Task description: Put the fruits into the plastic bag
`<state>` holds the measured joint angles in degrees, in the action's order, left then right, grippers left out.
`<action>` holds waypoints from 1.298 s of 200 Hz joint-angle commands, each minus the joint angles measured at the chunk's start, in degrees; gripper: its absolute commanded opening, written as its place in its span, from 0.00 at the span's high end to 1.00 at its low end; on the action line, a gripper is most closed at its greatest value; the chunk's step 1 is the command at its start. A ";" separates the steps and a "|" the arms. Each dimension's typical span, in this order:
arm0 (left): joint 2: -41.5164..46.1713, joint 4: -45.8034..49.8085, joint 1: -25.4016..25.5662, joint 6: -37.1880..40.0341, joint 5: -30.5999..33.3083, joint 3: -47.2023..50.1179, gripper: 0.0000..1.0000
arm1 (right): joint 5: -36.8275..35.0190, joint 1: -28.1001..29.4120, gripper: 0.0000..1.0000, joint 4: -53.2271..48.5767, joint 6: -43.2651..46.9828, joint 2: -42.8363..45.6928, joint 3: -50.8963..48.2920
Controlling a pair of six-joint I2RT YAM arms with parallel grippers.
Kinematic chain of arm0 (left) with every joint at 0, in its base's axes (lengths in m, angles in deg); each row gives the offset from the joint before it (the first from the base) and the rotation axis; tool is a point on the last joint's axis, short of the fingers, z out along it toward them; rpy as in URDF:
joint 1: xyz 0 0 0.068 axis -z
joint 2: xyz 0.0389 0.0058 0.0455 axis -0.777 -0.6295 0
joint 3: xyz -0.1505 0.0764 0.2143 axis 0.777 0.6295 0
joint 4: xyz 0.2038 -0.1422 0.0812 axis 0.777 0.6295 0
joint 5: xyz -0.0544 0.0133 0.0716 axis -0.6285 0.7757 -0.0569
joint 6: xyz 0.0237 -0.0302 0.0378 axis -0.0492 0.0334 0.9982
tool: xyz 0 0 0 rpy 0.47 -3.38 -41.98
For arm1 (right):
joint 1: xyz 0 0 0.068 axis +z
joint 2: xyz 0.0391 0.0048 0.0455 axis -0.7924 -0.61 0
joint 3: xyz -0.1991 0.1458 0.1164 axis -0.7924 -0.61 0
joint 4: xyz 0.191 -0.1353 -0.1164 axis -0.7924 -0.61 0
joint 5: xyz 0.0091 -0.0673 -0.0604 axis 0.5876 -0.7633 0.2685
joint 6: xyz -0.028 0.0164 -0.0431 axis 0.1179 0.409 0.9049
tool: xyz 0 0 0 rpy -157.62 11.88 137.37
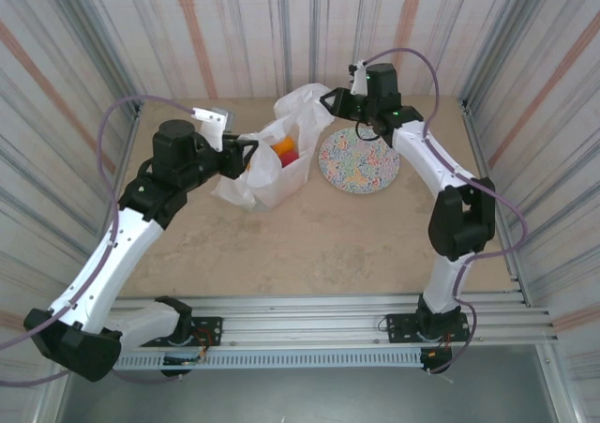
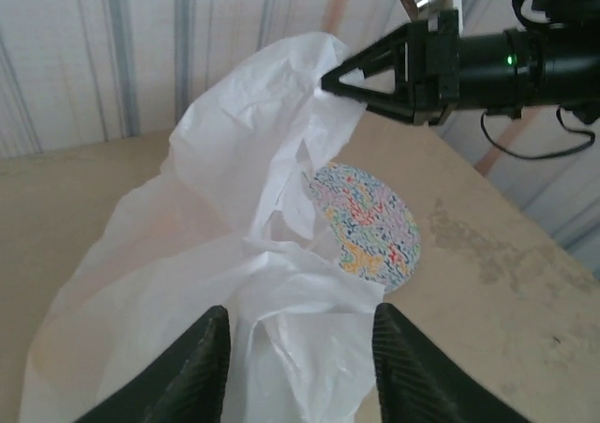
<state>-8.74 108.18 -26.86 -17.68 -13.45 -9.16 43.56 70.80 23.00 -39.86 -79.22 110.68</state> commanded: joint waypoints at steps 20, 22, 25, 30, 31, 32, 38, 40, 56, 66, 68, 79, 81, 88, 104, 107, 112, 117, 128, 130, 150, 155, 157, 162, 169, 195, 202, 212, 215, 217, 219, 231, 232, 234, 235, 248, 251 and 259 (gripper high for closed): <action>5.21 1.65 0.05 0.85 -8.86 1.43 0.28 | -1.33 -1.29 0.53 -1.83 5.63 11.85 -3.22; 5.42 1.71 0.03 0.97 -8.99 1.48 0.27 | -1.46 -1.33 0.53 -1.86 5.71 12.30 -3.50; 5.76 1.84 0.02 1.04 -9.08 1.51 0.25 | -1.72 -1.33 0.52 -1.99 6.03 12.87 -3.83; 6.31 2.01 -0.04 1.14 -9.01 1.57 0.21 | -2.14 -1.49 0.50 -2.17 6.48 13.92 -4.40; 6.36 2.07 -0.04 1.22 -9.02 1.58 0.21 | -2.28 -1.51 0.50 -2.24 6.56 14.13 -4.51; 6.44 2.13 -0.04 1.26 -9.02 1.58 0.20 | -2.30 -1.56 0.49 -2.27 6.65 14.32 -4.61; 7.21 2.29 -0.21 1.43 -8.69 1.75 0.17 | -2.91 -1.73 0.47 -2.47 7.10 15.64 -5.23; 7.45 2.36 -0.21 1.51 -8.64 1.82 0.16 | -3.11 -1.77 0.47 -2.61 7.29 15.97 -5.41; 9.07 2.62 -0.94 1.69 -6.91 2.10 0.10 | -4.79 -2.22 0.39 -3.19 8.91 19.02 -7.21; 10.12 2.56 -1.66 1.67 -6.03 2.20 0.07 | -6.30 -2.40 0.34 -3.78 10.14 20.92 -8.33; 10.34 2.56 -1.87 1.57 -5.86 2.24 0.07 | -6.62 -2.46 0.33 -3.95 10.44 21.34 -8.67; 11.35 2.01 -2.81 1.09 -5.09 2.62 0.05 | -8.57 -2.77 0.30 -4.79 12.00 23.18 -9.93; 11.59 1.89 -2.97 0.90 -4.97 2.70 0.04 | -8.85 -2.82 0.29 -4.97 12.29 23.53 -10.17; 12.22 1.26 -3.72 0.21 -4.36 3.24 0.04 | -10.22 -3.15 0.27 -5.49 13.29 24.75 -11.07; 13.54 -0.67 -5.39 -2.49 -1.91 4.99 0.02 | -13.40 -4.08 0.24 -6.78 15.36 27.22 -13.31; 13.81 -1.03 -5.65 -3.08 -1.22 5.52 0.02 | -13.93 -4.27 0.23 -6.91 15.69 27.68 -13.79; 14.16 -1.72 -6.21 -4.09 -0.05 6.36 0.02 | -14.92 -4.69 0.22 -7.19 16.09 28.48 -14.67; 14.51 -2.26 -6.71 -5.08 1.47 7.25 0.02 | -15.86 -5.19 0.20 -7.26 16.58 29.28 -15.58; 15.28 -3.32 -7.70 -7.19 5.52 9.19 0.02 | -18.41 -5.98 0.18 -7.57 17.63 31.04 -17.76; 15.43 -3.51 -7.80 -7.52 6.36 9.59 0.01 | -19.00 -6.11 0.18 -7.58 17.81 31.32 -18.15; 17.21 -6.20 -8.56 -10.19 15.97 14.07 0.02 | -24.65 -7.34 0.10 -7.53 19.26 34.45 -23.03; 17.77 -7.47 -8.56 -10.58 18.05 15.46 0.01 | -26.56 -7.64 0.08 -7.45 19.42 35.00 -24.34; 17.94 -8.13 -8.56 -10.70 18.79 16.10 0.01 | -27.21 -7.82 0.07 -7.41 19.46 35.29 -24.91; 18.41 -9.93 -8.56 -10.81 20.74 17.77 0.01 | -28.89 -8.12 0.04 -7.26 19.38 35.80 -26.38; 18.97 -12.75 -8.56 -11.19 23.44 20.24 0.01 | -30.87 -8.58 0.01 -6.77 18.96 36.53 -28.47; 18.40 -20.39 -9.00 -11.26 32.23 27.48 0.01 | -35.05 -10.19 0.01 -4.32 17.55 38.38 -35.34; 17.60 -21.63 -9.41 -11.12 34.05 28.73 0.01 | -36.23 -10.54 0.01 -3.83 17.39 38.66 -36.76; 16.12 -22.97 -10.39 -11.00 35.61 30.25 0.01 | -38.60 -10.83 0.01 -3.42 17.20 38.97 -38.46; 15.60 -23.48 -10.71 -10.88 35.95 30.80 0.01 | -39.19 -10.95 0.01 -3.25 17.13 39.13 -38.99; 15.22 -23.79 -10.97 -10.79 36.14 31.14 0.01 | -39.65 -11.04 0.01 -3.09 17.11 39.18 -39.36; 14.84 -24.11 -11.25 -10.71 36.21 31.47 0.01 | -40.04 -11.13 0.01 -2.85 17.04 39.35 -39.74; 12.53 -25.90 -12.84 -10.09 36.13 33.01 0.01 | -41.64 -11.60 0.01 -1.44 16.76 40.00 -42.22; 12.34 -26.04 -12.99 -10.02 36.14 33.12 0.01 | -41.71 -11.66 0.01 -1.26 16.75 40.08 -42.45; 11.97 -26.37 -13.25 -9.85 36.12 33.37 0.01 | -41.88 -11.76 0.01 -0.90 16.75 40.17 -42.98; 11.74 -26.50 -13.37 -9.77 36.09 33.52 0.01 | -41.97 -11.83 0.01 -0.68 16.75 40.26 -43.22; 9.17 -28.03 -14.80 -8.74 36.11 34.79 0.01 | -42.74 -12.45 0.01 2.45 17.19 40.93 -46.69; 8.70 -28.37 -15.15 -8.53 36.21 35.08 0.01 | -42.94 -12.52 0.01 3.25 17.27 41.01 -47.46; 7.31 -29.38 -15.86 -7.89 36.51 35.84 0.01 | -43.48 -12.84 0.01 5.07 17.45 41.20 -49.46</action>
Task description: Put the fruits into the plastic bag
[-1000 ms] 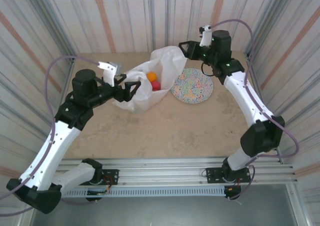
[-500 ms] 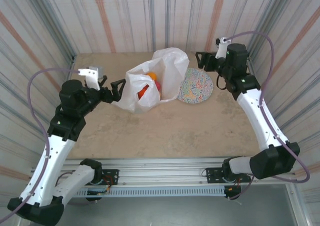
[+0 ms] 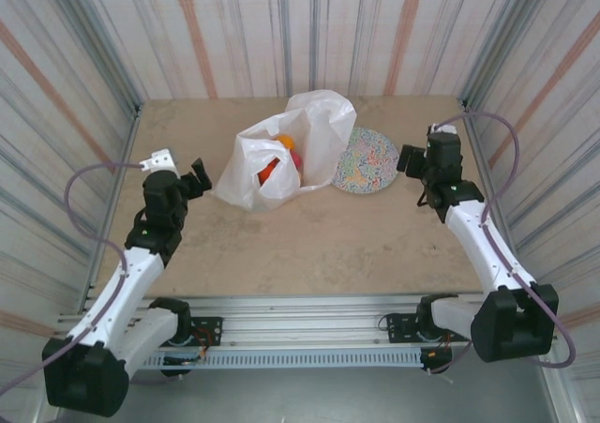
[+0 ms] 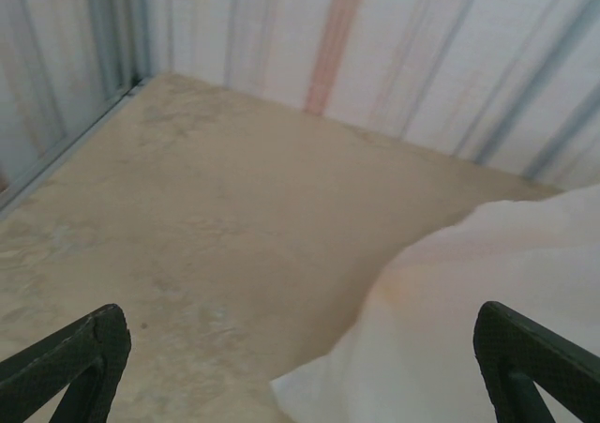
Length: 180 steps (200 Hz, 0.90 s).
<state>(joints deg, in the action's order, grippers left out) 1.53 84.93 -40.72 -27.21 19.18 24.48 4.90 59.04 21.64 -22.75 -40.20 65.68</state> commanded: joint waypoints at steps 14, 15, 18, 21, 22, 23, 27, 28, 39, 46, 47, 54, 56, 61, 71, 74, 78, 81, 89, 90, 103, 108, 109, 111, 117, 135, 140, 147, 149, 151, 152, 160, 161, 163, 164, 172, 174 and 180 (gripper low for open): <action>-5.13 -7.95 -3.32 2.55 4.28 3.54 0.01 | -5.06 -1.61 0.01 8.75 0.49 2.08 -7.29; -5.24 -8.12 -3.45 2.61 4.29 3.63 0.02 | -5.06 -1.66 0.01 8.91 0.55 2.06 -7.58; -5.78 -8.57 -3.77 2.79 4.21 3.91 0.01 | -5.12 -1.75 0.01 9.43 0.60 1.90 -8.06; -6.22 -9.08 -4.03 2.87 4.08 4.20 0.01 | -5.21 -1.79 0.01 9.95 0.72 1.74 -8.62; -6.35 -9.08 -4.16 2.93 4.06 4.31 0.01 | -5.22 -1.84 0.01 10.12 0.75 1.62 -8.77; -6.46 -9.50 -4.27 2.93 3.96 4.41 0.01 | -5.18 -1.86 0.01 10.26 0.77 1.61 -8.98; -7.04 -10.28 -4.61 3.23 3.66 4.78 0.01 | -5.22 -1.95 0.01 10.86 0.78 1.35 -9.69; -7.11 -10.28 -4.71 3.44 3.54 4.91 0.01 | -5.23 -1.96 0.01 11.06 0.78 1.29 -9.84; -8.86 -12.38 -5.54 4.25 2.33 5.73 0.01 | -5.41 -2.18 0.01 12.53 1.03 0.46 -11.25; -10.04 -13.52 -5.94 4.94 1.42 6.15 0.01 | -5.87 -2.32 0.01 13.86 1.17 -0.36 -12.18; -10.20 -13.63 -5.99 5.03 1.32 6.16 0.01 | -5.91 -2.28 0.01 14.06 1.20 -0.48 -12.27; -11.52 -14.32 -6.21 5.71 0.73 6.33 0.01 | -6.18 -2.38 0.01 15.31 1.26 -1.07 -13.03; -11.81 -14.48 -6.22 5.91 0.60 6.35 0.01 | -6.24 -2.36 0.01 15.62 1.36 -1.29 -13.25; -12.65 -15.09 -6.20 6.48 0.19 6.45 0.01 | -6.35 -2.33 0.01 16.63 1.64 -1.80 -13.83; -14.27 -16.79 -6.25 7.91 -0.97 6.89 0.01 | -5.93 -2.37 0.01 18.86 2.44 -2.71 -15.19; -14.81 -17.36 -6.23 8.34 -1.33 7.12 0.01 | -5.81 -2.38 0.01 19.73 2.84 -2.98 -15.54; -15.47 -18.34 -6.30 9.01 -1.87 7.37 0.01 | -5.62 -2.36 0.01 20.81 3.17 -3.42 -16.16; -15.91 -19.07 -6.30 9.51 -2.18 7.55 0.01 | -5.53 -2.41 0.01 21.66 3.48 -3.67 -16.61; -16.96 -20.60 -6.25 10.74 -2.80 7.94 0.01 | -5.29 -2.35 0.01 23.70 4.03 -4.28 -17.78; -17.04 -20.78 -6.32 10.83 -2.81 7.98 0.01 | -5.22 -2.35 0.01 23.99 4.08 -4.37 -17.88; -17.88 -19.43 -6.56 11.88 -3.47 7.26 0.01 | -4.91 -2.42 0.01 26.91 4.84 -5.28 -19.36; -18.21 -20.22 -6.57 12.80 -3.92 7.50 0.01 | -4.68 -2.34 0.01 27.93 5.14 -5.77 -19.87; -18.24 -20.27 -6.57 13.05 -3.98 7.54 0.01 | -4.60 -2.38 0.01 28.12 5.20 -5.82 -19.98; -18.39 -20.67 -6.57 13.41 -4.12 7.68 0.02 | -4.50 -2.38 0.01 28.53 5.29 -6.11 -20.15; -18.89 -22.23 -6.57 14.39 -4.25 8.31 0.01 | -4.15 -2.38 0.01 29.64 5.46 -6.73 -20.49; -20.33 -28.57 -7.12 16.20 -5.29 11.24 0.01 | -2.68 -2.37 0.01 31.20 5.73 -9.09 -20.71; -20.81 -30.21 -7.41 16.16 -5.94 11.90 0.01 | -2.38 -2.41 0.01 31.58 5.70 -9.86 -20.77; -21.72 -31.92 -7.96 15.96 -6.86 12.68 0.01 | -1.96 -2.43 0.01 32.27 5.65 -11.01 -20.87; -21.98 -32.41 -8.21 15.85 -7.17 12.83 0.01 | -1.80 -2.35 0.01 32.56 5.62 -11.23 -20.90; -22.34 -33.13 -8.39 15.87 -7.46 12.92 0.01 | -1.67 -2.38 0.01 32.91 5.59 -11.61 -20.93; -22.50 -33.45 -8.53 15.86 -7.56 13.02 0.01 | -1.61 -2.35 0.01 32.99 5.56 -11.69 -21.04; -22.79 -33.47 -9.14 15.84 -8.78 12.61 0.01 | -0.90 -2.43 0.01 34.47 5.70 -12.70 -21.55; -22.77 -33.23 -9.18 15.80 -9.14 12.51 0.01 | -0.74 -2.47 0.01 34.78 5.74 -12.81 -21.70; -22.69 -32.48 -9.37 15.77 -9.69 12.27 0.01 | -0.64 -2.45 0.01 35.16 5.84 -12.99 -21.92; -22.72 -32.20 -9.47 15.81 -9.94 12.17 0.01 | -0.52 -2.39 0.01 35.34 5.82 -13.13 -21.97; -23.38 -32.82 -9.95 16.14 -11.30 12.00 0.01 | -0.10 -2.44 0.01 36.50 6.30 -13.61 -22.05; -23.54 -33.05 -10.12 16.23 -11.51 11.94 0.02 | 0.29 -2.49 0.01 35.77 6.25 -13.61 -21.72; -23.91 -32.80 -10.37 16.51 -12.56 11.58 0.01 | 1.34 -2.53 0.01 35.65 6.76 -13.66 -21.70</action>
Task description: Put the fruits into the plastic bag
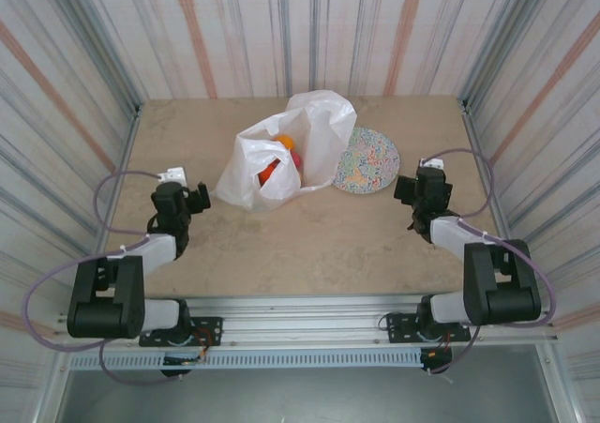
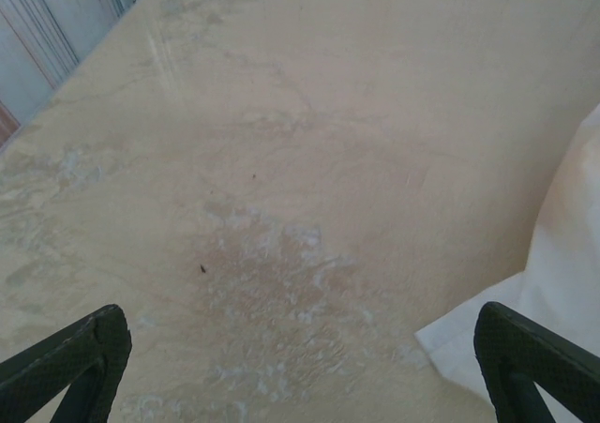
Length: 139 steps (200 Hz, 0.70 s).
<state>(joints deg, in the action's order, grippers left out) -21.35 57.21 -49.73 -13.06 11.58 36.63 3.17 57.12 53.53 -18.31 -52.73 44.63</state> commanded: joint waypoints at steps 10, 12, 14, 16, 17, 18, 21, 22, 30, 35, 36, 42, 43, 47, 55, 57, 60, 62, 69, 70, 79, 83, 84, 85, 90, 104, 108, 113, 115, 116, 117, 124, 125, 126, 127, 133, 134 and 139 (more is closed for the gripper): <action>-2.56 -7.67 -1.65 3.06 -6.58 -0.02 0.01 | 3.84 -0.65 0.01 6.17 3.42 -1.40 -1.32; -3.13 -8.69 -1.82 3.16 -6.91 0.28 0.01 | 3.98 -0.62 0.01 6.31 3.54 -1.39 -1.35; -3.65 -9.71 -1.90 3.23 -7.36 0.58 0.01 | 4.14 -0.65 0.01 6.63 3.77 -1.36 -1.51; -4.30 -11.02 -2.14 3.29 -7.70 0.87 0.02 | 4.32 -0.62 0.01 7.04 3.98 -1.38 -1.66; -4.59 -11.49 -2.18 3.29 -7.96 1.01 0.01 | 4.36 -0.69 0.01 7.40 4.12 -1.41 -1.76; -4.82 -11.98 -2.20 3.29 -8.17 1.16 0.01 | 4.38 -0.72 0.01 7.76 4.23 -1.42 -1.85; -5.82 -13.99 -2.36 3.47 -8.82 1.48 0.01 | 4.40 -0.71 0.01 8.46 4.60 -1.44 -2.05; -6.05 -14.51 -2.43 3.64 -8.96 1.57 0.01 | 4.40 -0.69 0.01 8.64 4.69 -1.48 -2.13; -7.35 -16.01 -2.32 4.52 -11.07 1.51 0.01 | 4.72 -0.77 0.01 9.54 5.10 -1.45 -2.43; -8.01 -14.80 -2.39 4.57 -11.91 1.01 0.01 | 4.82 -0.84 0.01 10.00 5.29 -1.44 -2.54; -8.20 -14.96 -2.35 4.59 -11.86 0.99 0.01 | 4.83 -0.93 0.01 10.03 5.30 -1.44 -2.55; -9.81 -16.49 -2.41 4.48 -12.15 1.13 0.01 | 5.04 -1.07 0.01 10.20 5.44 -1.47 -2.64; -10.20 -16.99 -2.40 4.50 -12.34 1.14 0.01 | 5.12 -1.09 0.01 10.21 5.42 -1.45 -2.64; -11.27 -19.08 -2.42 5.00 -12.84 1.29 0.01 | 5.32 -1.19 0.01 10.27 5.40 -1.57 -2.57; -11.38 -19.71 -2.29 5.38 -13.01 1.29 0.01 | 5.63 -1.41 0.01 10.68 5.59 -1.77 -2.58; -11.05 -18.79 -2.24 5.28 -13.08 1.14 0.01 | 5.68 -1.45 0.01 10.85 5.64 -1.79 -2.58; -10.35 -17.05 -2.26 5.19 -13.30 0.81 0.01 | 5.72 -1.52 0.01 11.11 5.65 -1.89 -2.59; -10.09 -16.10 -2.30 5.19 -13.42 0.62 0.01 | 5.76 -1.52 0.01 11.32 5.74 -1.88 -2.63; -10.61 -16.82 -2.29 5.32 -13.60 0.76 0.01 | 5.96 -1.65 0.01 12.19 5.75 -2.05 -2.85; -10.73 -17.16 -2.30 5.31 -13.68 0.77 0.01 | 6.02 -1.69 0.01 12.31 5.75 -2.10 -2.88; -11.01 -17.80 -2.25 5.42 -13.83 0.79 0.01 | 6.32 -1.86 0.01 13.25 5.77 -2.32 -3.04; -10.63 -16.94 -2.25 5.43 -13.80 0.60 0.01 | 6.41 -1.91 0.01 13.54 5.75 -2.47 -3.00; -10.52 -16.60 -2.28 5.41 -13.82 0.52 0.01 | 6.46 -1.90 0.01 13.59 5.75 -2.48 -3.00; -10.42 -16.34 -2.25 5.40 -13.79 0.48 0.01 | 6.53 -1.90 0.01 13.67 5.79 -2.53 -3.04; -10.27 -15.78 -2.31 5.45 -13.77 0.51 0.01 | 6.66 -2.03 0.01 14.27 5.75 -2.56 -3.15; -10.57 -16.44 -2.30 5.61 -13.90 0.46 0.01 | 8.00 -2.59 0.01 18.55 5.33 -3.70 -4.59; -10.36 -15.84 -2.23 5.66 -13.80 0.36 0.01 | 8.50 -2.91 0.01 20.27 4.91 -4.39 -5.14; -10.53 -16.08 -2.14 5.58 -13.61 0.43 0.01 | 9.23 -3.42 0.01 22.30 4.67 -5.51 -5.70; -10.61 -16.26 -2.12 5.68 -13.65 0.44 0.01 | 9.52 -3.57 0.01 23.22 4.69 -5.95 -6.00; -10.64 -16.30 -2.08 5.67 -13.61 0.44 0.01 | 9.60 -3.62 0.01 23.67 4.64 -6.24 -6.04; -10.66 -16.37 -2.11 5.66 -13.60 0.44 0.01 | 9.73 -3.68 0.01 24.20 4.58 -6.48 -6.19; -10.54 -16.01 -1.89 5.77 -13.20 0.31 0.01 | 11.01 -4.21 0.01 27.27 4.29 -8.05 -6.84; -10.52 -15.91 -1.88 5.80 -13.17 0.29 0.01 | 11.22 -4.37 0.01 27.23 4.14 -8.17 -6.85; -10.51 -15.82 -1.88 5.82 -13.11 0.28 0.01 | 11.46 -4.54 0.01 27.16 4.02 -8.19 -6.90; -10.50 -15.73 -1.87 5.87 -13.08 0.27 0.01 | 11.76 -4.63 0.01 27.04 3.87 -8.20 -6.88; -10.57 -15.78 -1.78 5.92 -12.88 0.25 0.01 | 12.82 -5.49 0.01 26.12 3.07 -8.64 -6.82; -10.58 -15.80 -1.74 5.92 -12.83 0.17 0.01 | 13.01 -5.63 0.01 26.48 3.05 -8.82 -6.84; -10.58 -15.75 -1.62 6.00 -12.71 0.16 0.01 | 13.48 -5.98 0.01 29.40 3.02 -9.96 -7.38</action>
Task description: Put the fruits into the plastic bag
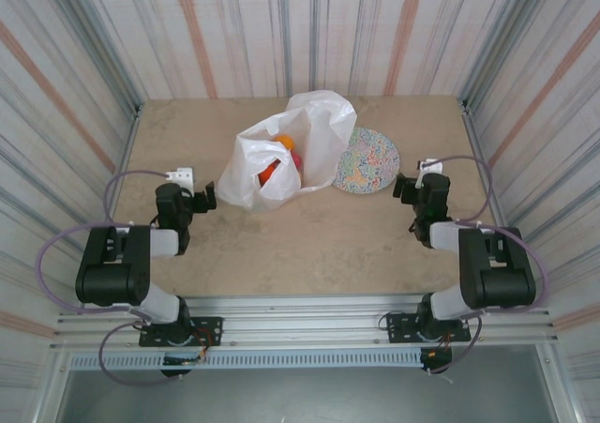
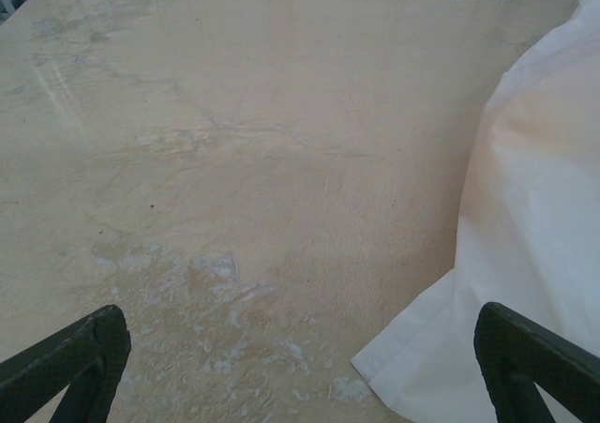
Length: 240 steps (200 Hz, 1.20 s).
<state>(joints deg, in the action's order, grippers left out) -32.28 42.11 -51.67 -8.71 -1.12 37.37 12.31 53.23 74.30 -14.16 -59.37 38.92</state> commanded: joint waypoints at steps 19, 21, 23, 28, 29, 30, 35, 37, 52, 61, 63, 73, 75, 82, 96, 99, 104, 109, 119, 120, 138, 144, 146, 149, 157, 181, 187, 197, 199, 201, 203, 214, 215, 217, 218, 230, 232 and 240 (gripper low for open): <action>0.25 -0.11 0.77 2.00 0.77 -0.93 0.01 | 5.01 -2.33 0.01 6.93 -1.32 -2.79 -1.45; 0.32 -0.04 0.80 1.96 0.89 -0.92 0.01 | 4.87 -2.32 0.01 7.52 -1.31 -2.97 -1.52; 0.34 -0.02 0.85 1.98 0.88 -0.92 0.01 | 4.81 -2.38 0.01 7.86 -1.20 -3.17 -1.60; 0.26 -0.10 0.84 2.01 0.96 -0.93 0.01 | 4.91 -2.39 0.01 7.84 -1.26 -3.25 -1.53; 0.26 -0.10 0.85 2.06 0.97 -0.88 0.01 | 4.92 -2.39 0.01 7.66 -1.24 -3.20 -1.52; 0.26 -0.10 0.86 1.99 0.97 -0.90 0.01 | 4.93 -2.40 0.01 7.48 -1.27 -3.13 -1.52; 0.34 -0.10 0.83 2.02 0.93 -0.92 0.01 | 5.19 -2.43 0.01 6.65 -1.31 -2.81 -1.33; 0.34 -0.10 0.86 1.99 0.98 -0.92 0.01 | 5.26 -2.54 0.01 6.57 -1.37 -2.80 -1.31; 0.34 -0.08 0.91 2.03 1.00 -0.87 0.01 | 5.27 -2.58 0.01 7.00 -1.34 -3.00 -1.40; 0.34 -0.10 0.94 2.17 1.05 -0.83 0.01 | 5.24 -2.56 0.01 6.89 -1.33 -2.91 -1.33; 0.34 -0.17 0.99 2.12 1.10 -0.83 0.01 | 5.27 -2.55 0.01 7.05 -1.38 -3.02 -1.40; 0.35 -0.03 1.03 2.24 1.14 -0.91 0.01 | 5.26 -2.58 0.01 6.79 -1.38 -2.86 -1.30; 0.34 -0.02 0.99 2.27 1.19 -0.92 0.01 | 5.24 -2.53 0.01 6.78 -1.37 -2.85 -1.33; 0.26 0.14 1.11 2.31 1.19 -1.01 0.01 | 5.25 -2.51 0.01 7.03 -1.33 -2.97 -1.42; 0.26 0.25 1.35 2.45 1.42 -1.09 0.01 | 5.24 -2.53 0.01 7.02 -1.39 -2.94 -1.42; 0.26 0.28 1.34 2.52 1.48 -1.09 0.01 | 5.24 -2.56 0.01 6.97 -1.34 -2.93 -1.38; 0.25 0.34 1.46 2.55 1.59 -1.09 0.01 | 5.23 -2.51 0.01 6.96 -1.39 -2.90 -1.42; 0.23 0.40 1.44 2.55 1.66 -1.16 0.01 | 5.29 -2.55 0.01 6.93 -1.31 -2.92 -1.38; 0.19 0.43 1.43 2.67 1.72 -1.20 0.01 | 5.29 -2.49 0.01 6.97 -1.31 -2.92 -1.41; 0.18 0.43 1.41 2.69 1.74 -1.19 0.01 | 5.29 -2.49 0.01 6.92 -1.35 -2.95 -1.37; 0.22 0.56 1.57 2.78 1.87 -1.27 0.01 | 5.27 -2.55 0.01 6.93 -1.37 -2.92 -1.42; 0.17 0.64 1.68 2.83 2.00 -1.40 0.01 | 5.27 -2.56 0.01 6.90 -1.31 -2.95 -1.42; 0.17 0.61 1.75 2.90 2.08 -1.37 0.01 | 5.22 -2.55 0.01 6.96 -1.31 -2.96 -1.38; 0.16 0.60 1.75 2.90 2.08 -1.36 0.01 | 5.25 -2.56 0.01 7.01 -1.37 -2.92 -1.33; 0.21 0.65 1.77 2.95 2.10 -1.36 0.01 | 5.29 -2.51 0.01 7.02 -1.36 -2.94 -1.38; 0.20 0.60 1.75 2.98 2.11 -1.36 0.01 | 5.29 -2.50 0.01 6.91 -1.39 -2.99 -1.42; 0.17 0.60 1.81 2.98 2.11 -1.42 0.01 | 5.28 -2.49 0.01 6.96 -1.35 -2.94 -1.39; 0.16 0.60 1.74 2.95 2.11 -1.36 0.01 | 5.28 -2.54 0.01 6.89 -1.39 -2.94 -1.32; 0.17 0.60 1.74 2.95 2.11 -1.36 0.01 | 5.29 -2.57 0.01 6.94 -1.33 -2.96 -1.29; 0.17 0.65 1.79 2.97 2.11 -1.36 0.01 | 5.29 -2.58 0.01 6.90 -1.33 -2.92 -1.37; 0.17 0.61 1.80 2.93 2.11 -1.36 0.01 | 5.29 -2.51 0.01 6.87 -1.31 -2.94 -1.36; 0.17 0.63 1.79 2.95 2.11 -1.36 0.01 | 5.29 -2.51 0.01 6.87 -1.36 -2.89 -1.38; 0.17 0.62 1.81 2.96 2.11 -1.36 0.01 | 5.29 -2.54 0.01 6.91 -1.38 -2.93 -1.36; 0.17 0.65 1.80 2.97 2.11 -1.36 0.01 | 5.24 -2.53 0.01 6.88 -1.32 -2.94 -1.32; 0.17 0.63 1.77 2.93 2.11 -1.36 0.01 | 5.27 -2.51 0.01 6.87 -1.36 -2.91 -1.33; 0.17 0.65 1.77 2.96 2.11 -1.36 0.01 | 5.29 -2.49 0.01 6.92 -1.37 -2.89 -1.34; 0.12 0.66 1.75 2.95 2.11 -1.36 0.01 | 5.29 -2.51 0.01 6.97 -1.32 -2.88 -1.34; 0.17 0.61 1.75 2.91 2.11 -1.36 0.01 | 5.27 -2.57 0.01 6.94 -1.36 -2.95 -1.26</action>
<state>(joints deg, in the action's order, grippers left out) -32.28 42.18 -50.21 -7.23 0.15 37.03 17.14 50.87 80.33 -14.42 -62.50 37.37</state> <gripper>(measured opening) 0.985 0.990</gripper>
